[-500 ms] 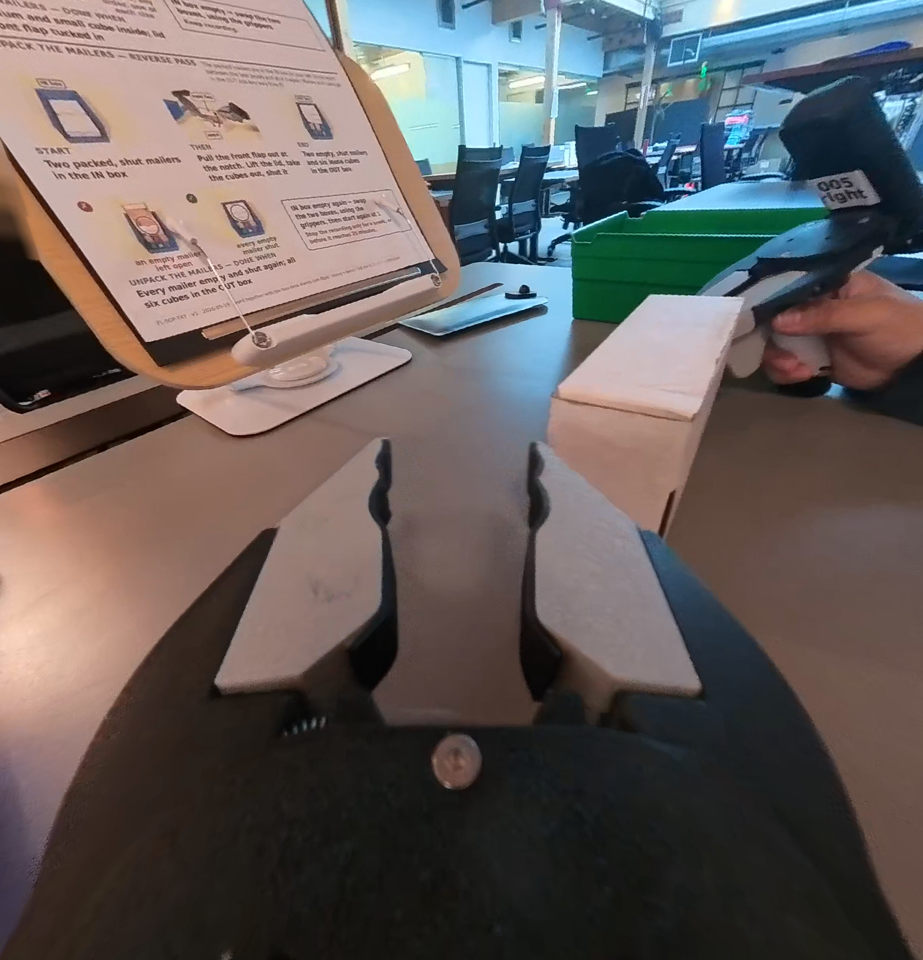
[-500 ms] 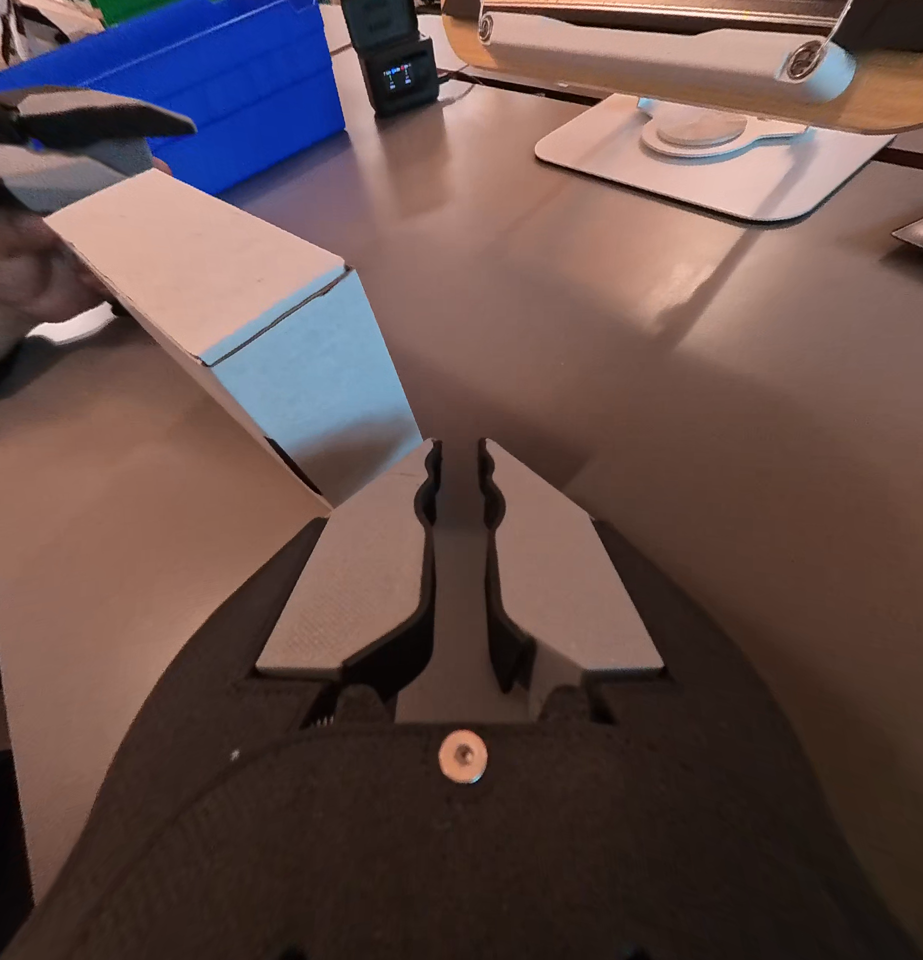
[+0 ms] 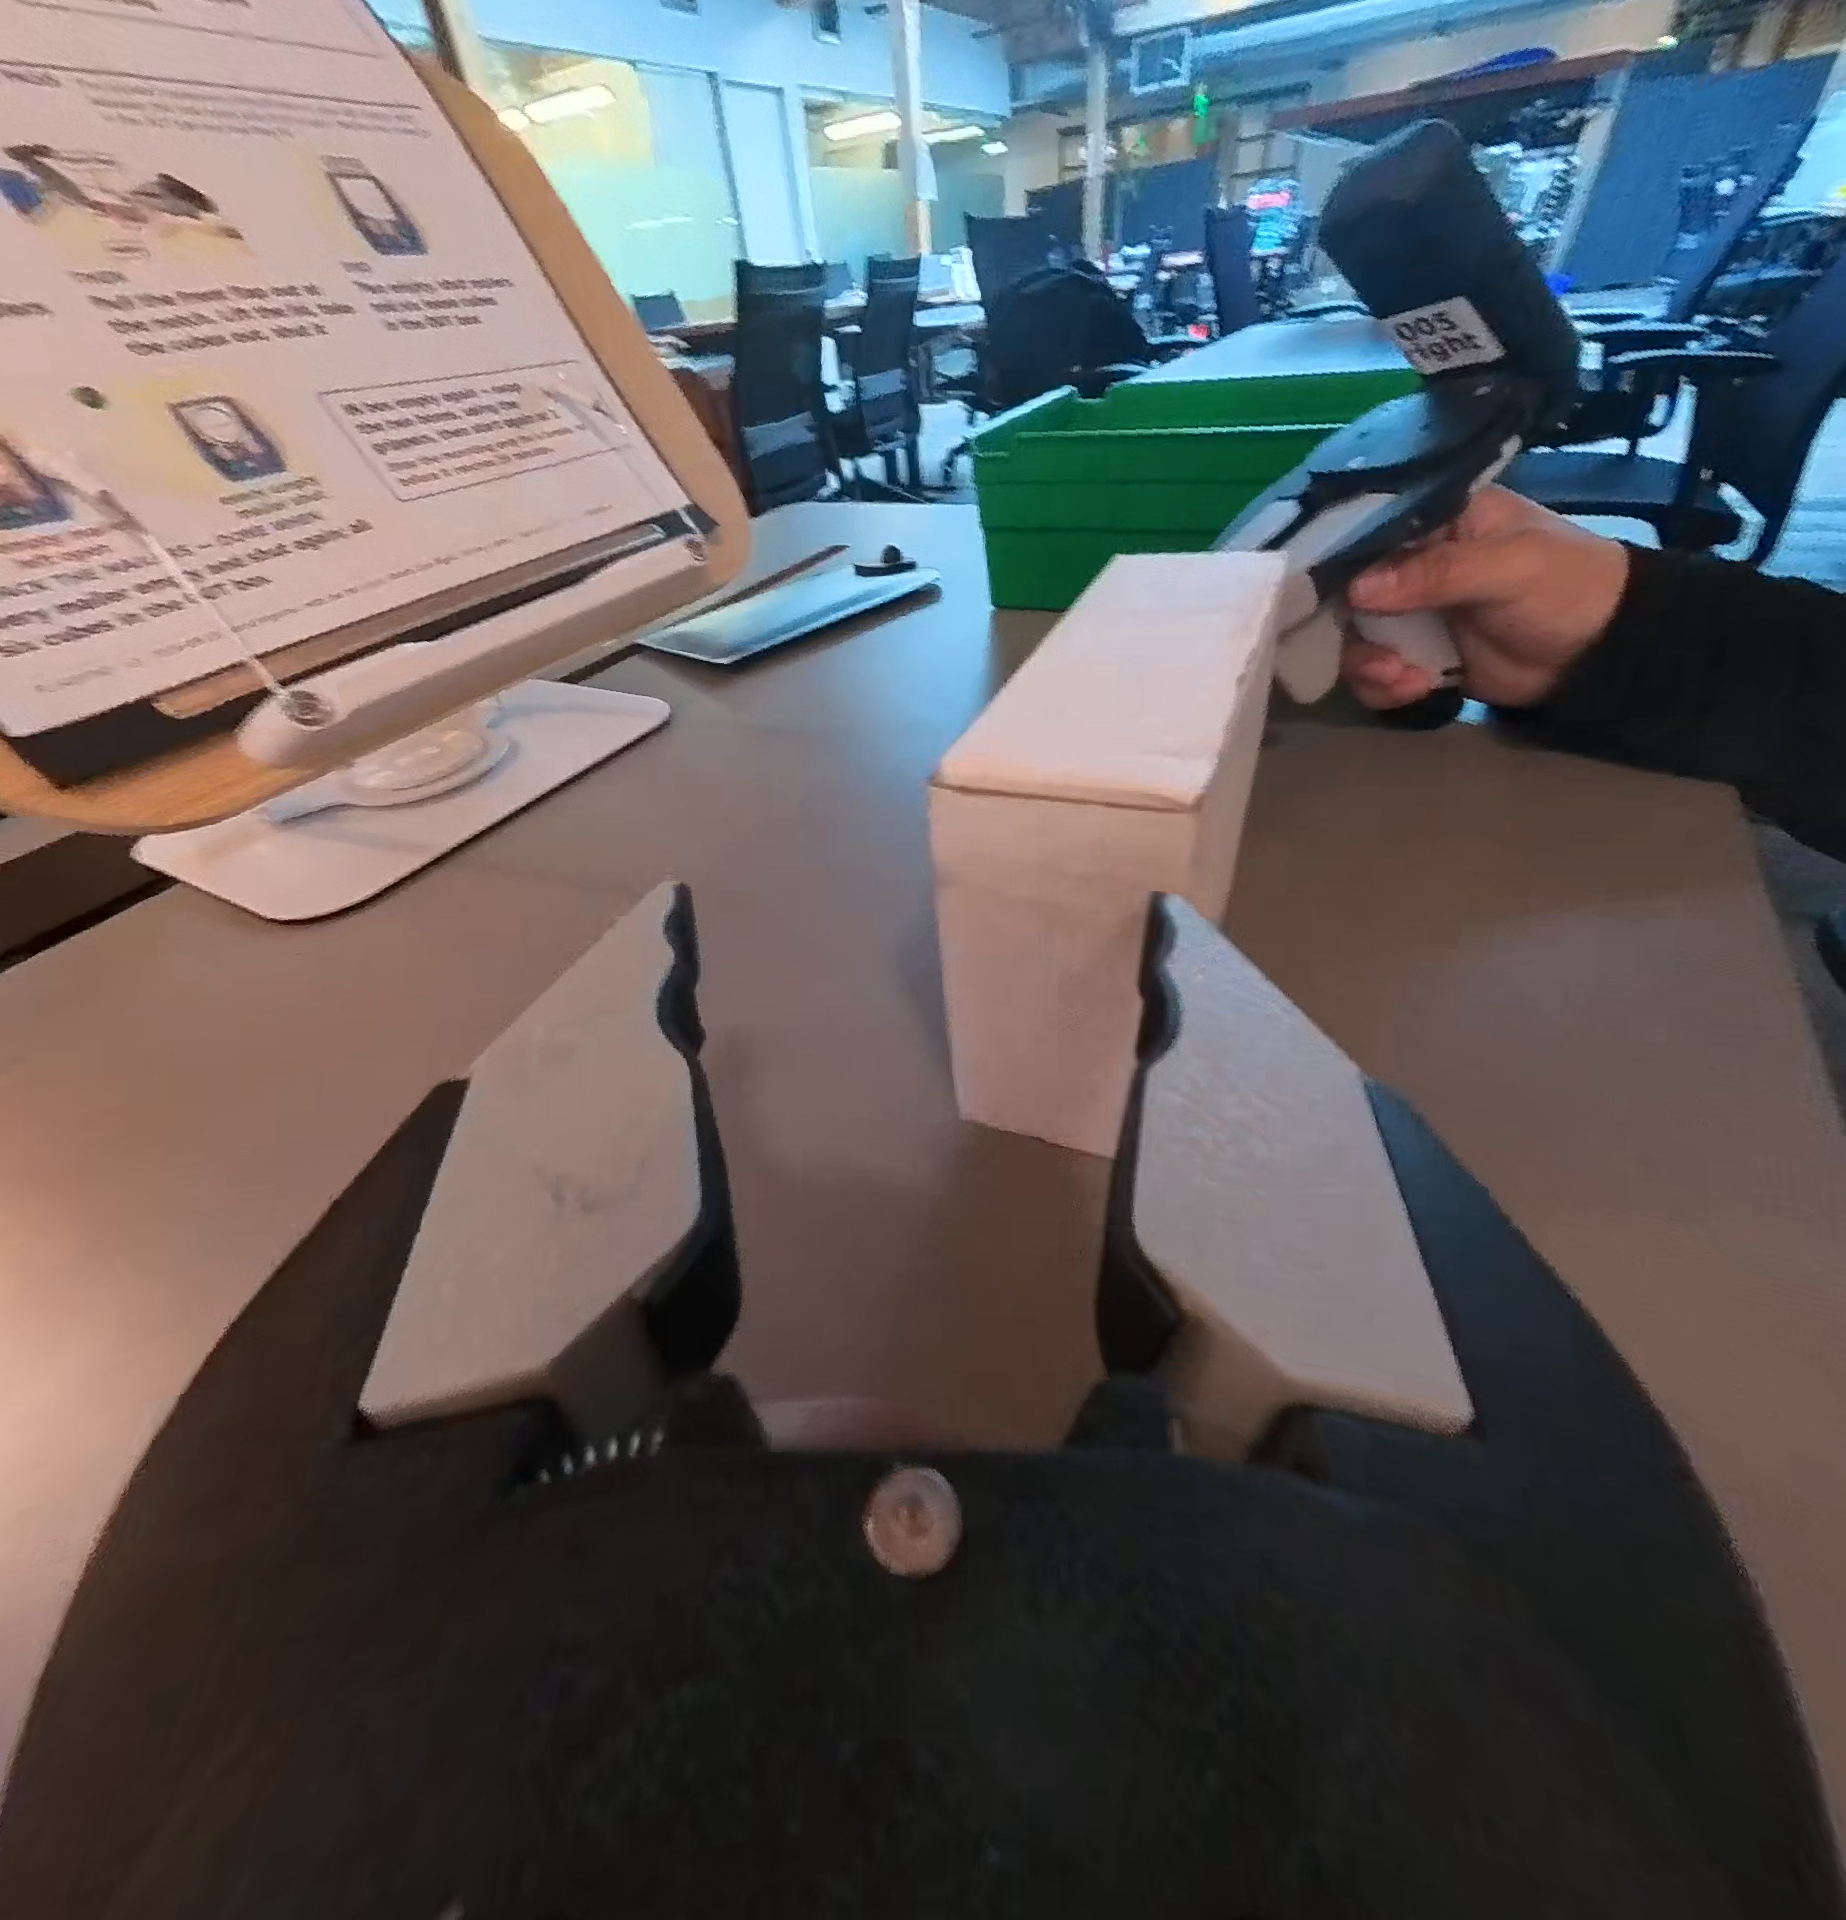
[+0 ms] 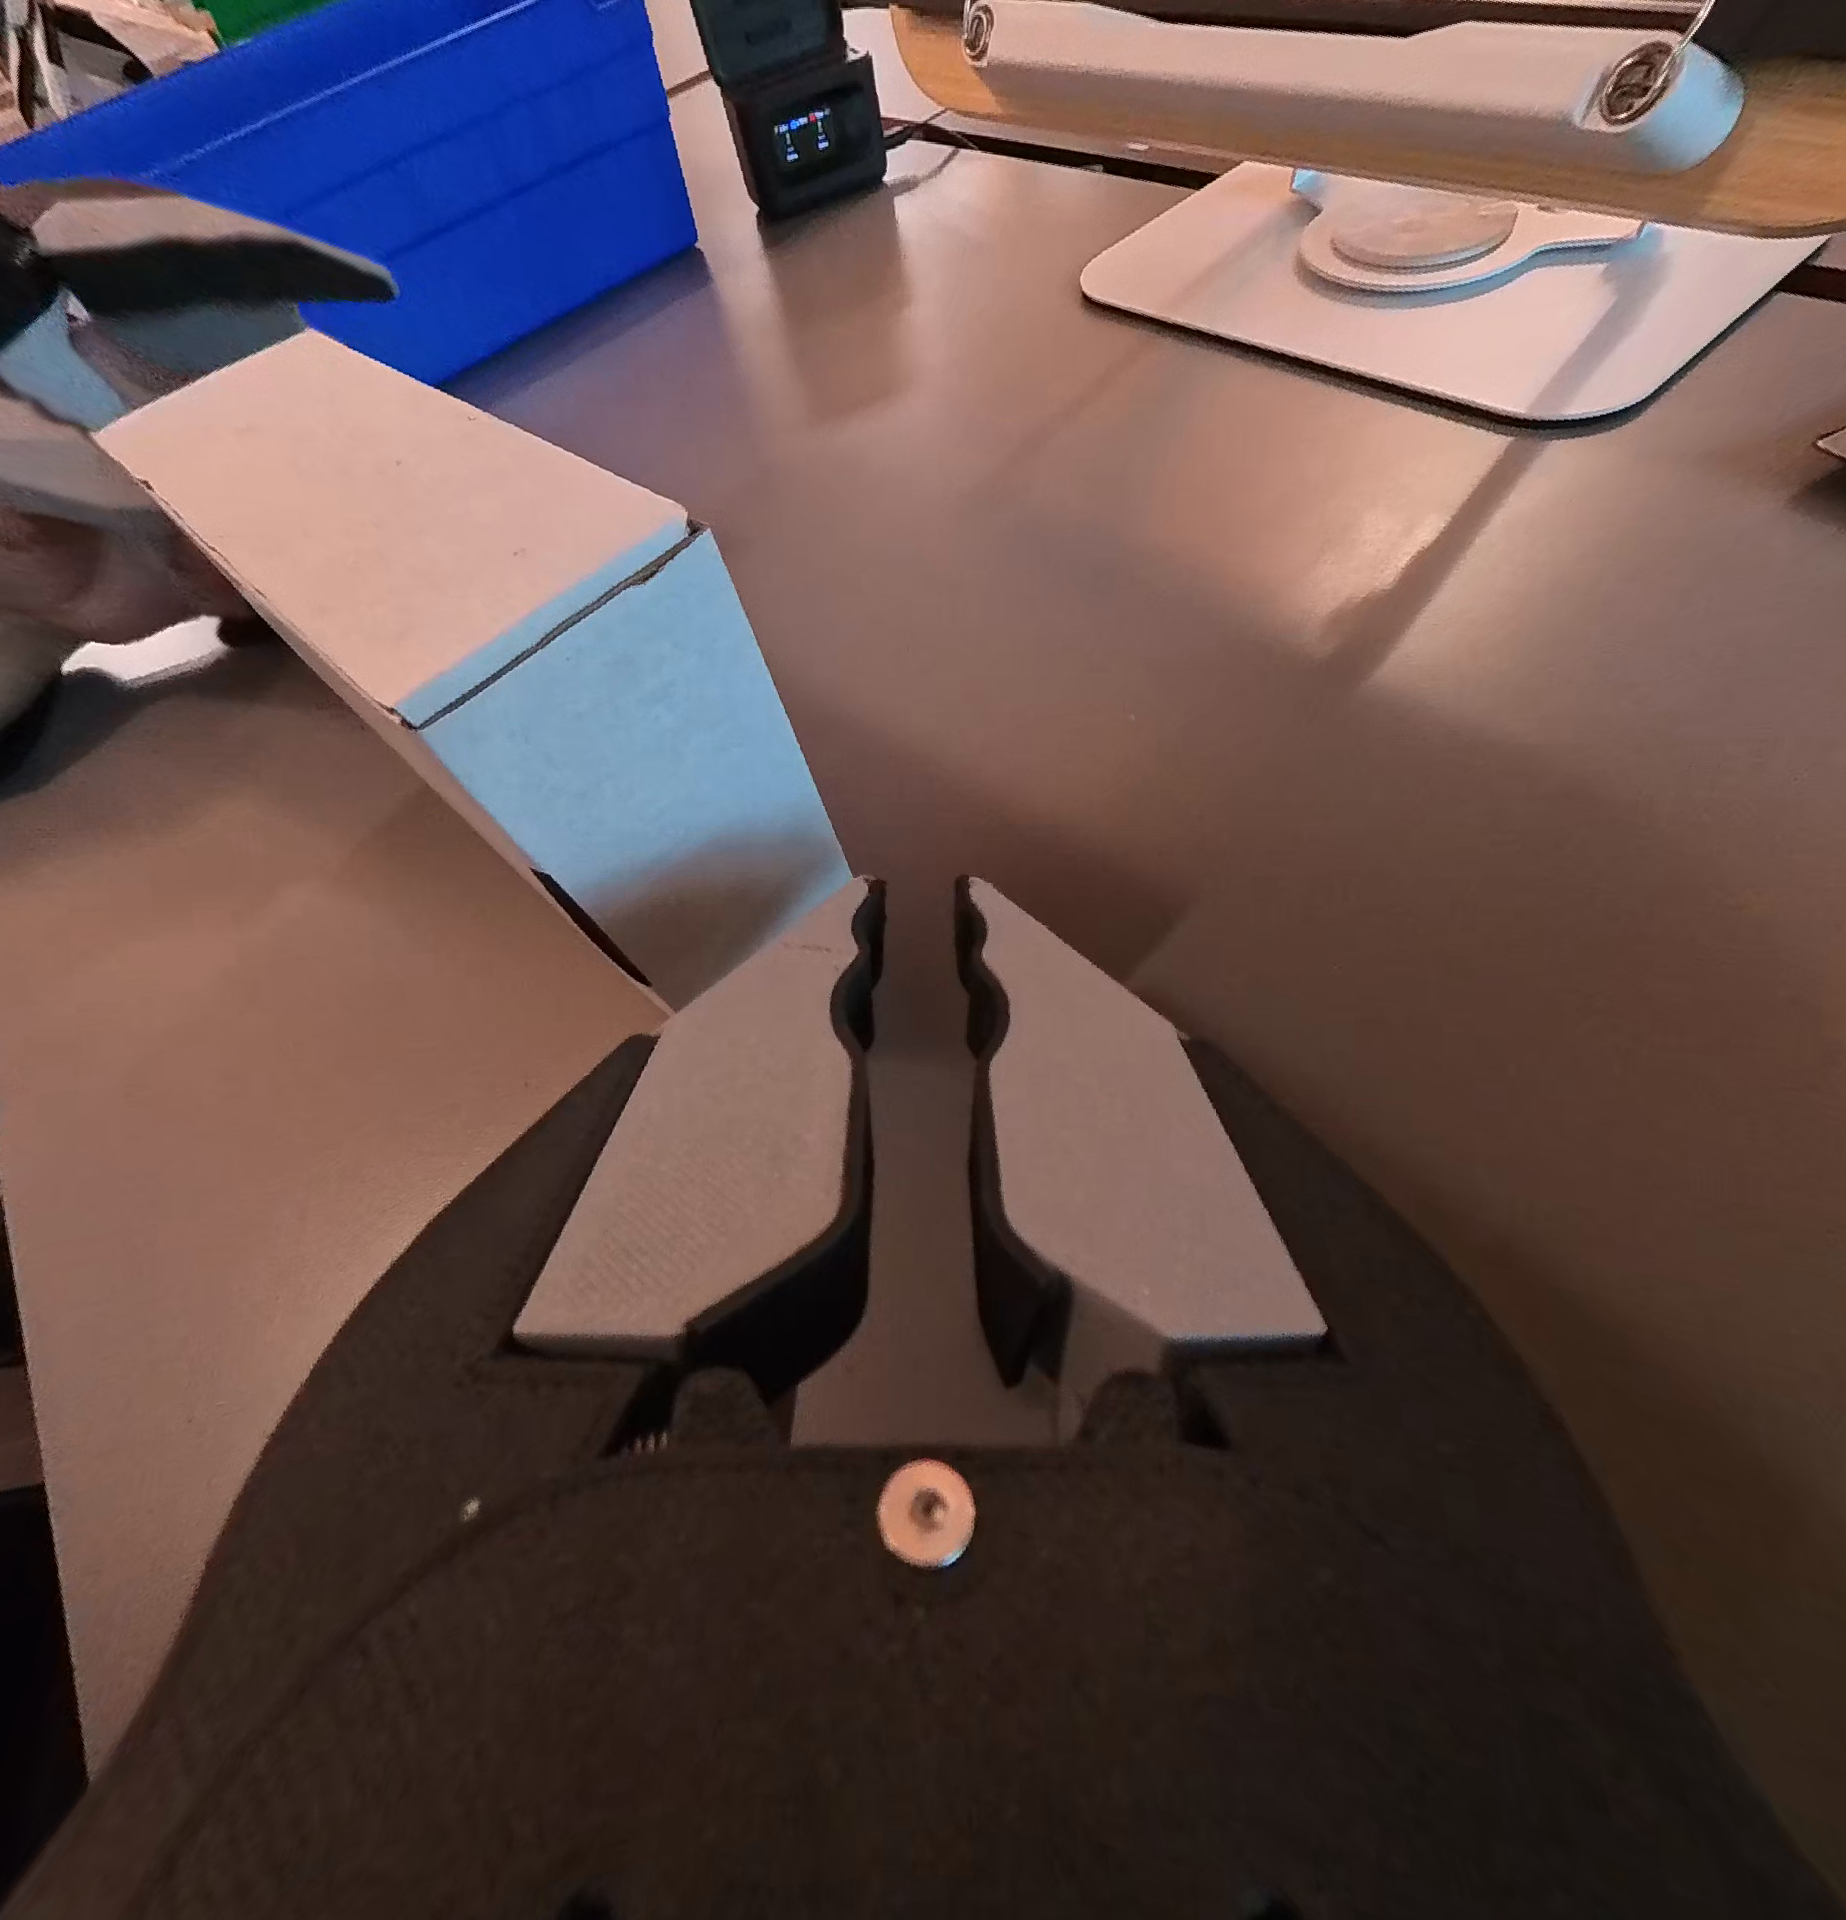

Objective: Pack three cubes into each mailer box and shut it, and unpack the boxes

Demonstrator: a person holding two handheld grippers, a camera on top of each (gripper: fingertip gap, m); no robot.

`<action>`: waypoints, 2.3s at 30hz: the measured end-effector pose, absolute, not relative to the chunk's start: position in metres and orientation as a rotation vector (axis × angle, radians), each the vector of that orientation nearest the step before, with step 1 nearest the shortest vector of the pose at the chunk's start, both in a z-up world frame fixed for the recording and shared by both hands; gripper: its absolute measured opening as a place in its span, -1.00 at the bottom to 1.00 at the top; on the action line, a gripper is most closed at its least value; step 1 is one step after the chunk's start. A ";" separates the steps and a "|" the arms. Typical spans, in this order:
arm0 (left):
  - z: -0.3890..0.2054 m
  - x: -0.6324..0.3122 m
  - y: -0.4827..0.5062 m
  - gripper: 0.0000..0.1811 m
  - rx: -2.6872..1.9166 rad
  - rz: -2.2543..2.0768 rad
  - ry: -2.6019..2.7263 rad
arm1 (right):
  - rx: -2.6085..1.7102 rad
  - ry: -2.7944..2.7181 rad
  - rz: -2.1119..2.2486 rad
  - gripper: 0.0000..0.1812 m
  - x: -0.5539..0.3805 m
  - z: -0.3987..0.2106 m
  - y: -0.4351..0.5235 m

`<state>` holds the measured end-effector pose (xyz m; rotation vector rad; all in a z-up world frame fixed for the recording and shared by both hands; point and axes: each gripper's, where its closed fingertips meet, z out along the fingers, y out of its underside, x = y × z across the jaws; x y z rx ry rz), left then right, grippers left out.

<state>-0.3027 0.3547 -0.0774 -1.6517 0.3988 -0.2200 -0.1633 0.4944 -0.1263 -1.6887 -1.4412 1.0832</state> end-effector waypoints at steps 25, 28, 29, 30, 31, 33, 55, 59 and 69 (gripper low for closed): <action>-0.109 -0.271 0.354 0.03 -1.833 -0.274 0.587 | -1.688 -1.533 0.994 -0.91 -0.166 -0.137 0.488; -0.109 -0.272 0.355 0.02 -1.832 -0.268 0.583 | -1.688 -1.536 0.994 -0.91 -0.166 -0.138 0.488; -0.109 -0.272 0.355 0.00 -1.832 -0.266 0.582 | -1.689 -1.539 0.994 -0.90 -0.166 -0.138 0.487; -0.109 -0.272 0.355 -0.02 -1.834 -0.263 0.580 | -1.690 -1.544 0.996 -0.90 -0.166 -0.138 0.487; -0.109 -0.273 0.356 -0.05 -1.838 -0.260 0.577 | -1.693 -1.553 1.001 -0.89 -0.167 -0.139 0.485; -0.111 -0.272 0.357 -0.07 -1.849 -0.262 0.581 | -1.704 -1.583 1.008 -0.87 -0.167 -0.143 0.481; -0.105 -0.241 0.373 -0.14 -1.779 -0.432 0.716 | -1.680 -1.777 0.933 -0.90 -0.176 -0.160 0.456; -0.107 -0.237 0.369 -0.14 -1.777 -0.404 0.746 | -1.606 -1.614 1.026 -0.73 -0.173 -0.123 0.467; -0.107 -0.235 0.366 -0.15 -1.786 -0.442 0.738 | -1.345 -1.607 0.664 -0.73 -0.164 -0.050 0.445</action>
